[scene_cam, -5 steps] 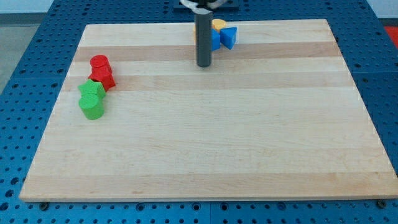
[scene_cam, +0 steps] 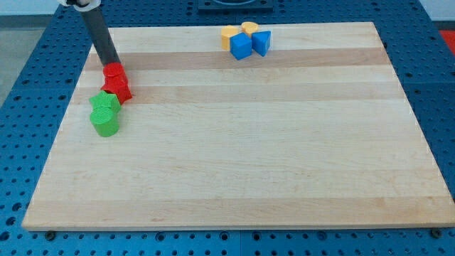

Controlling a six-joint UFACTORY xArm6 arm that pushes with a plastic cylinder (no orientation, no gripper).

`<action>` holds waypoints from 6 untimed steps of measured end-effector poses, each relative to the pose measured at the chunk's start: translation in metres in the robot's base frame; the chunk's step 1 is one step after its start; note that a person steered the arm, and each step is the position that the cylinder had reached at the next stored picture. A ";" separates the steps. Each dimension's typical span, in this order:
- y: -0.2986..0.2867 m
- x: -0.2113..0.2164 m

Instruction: Separate green blocks from red blocks

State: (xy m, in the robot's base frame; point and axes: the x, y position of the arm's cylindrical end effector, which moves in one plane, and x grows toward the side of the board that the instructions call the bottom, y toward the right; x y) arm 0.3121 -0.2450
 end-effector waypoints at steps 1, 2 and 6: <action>-0.009 0.022; -0.008 0.064; -0.012 0.121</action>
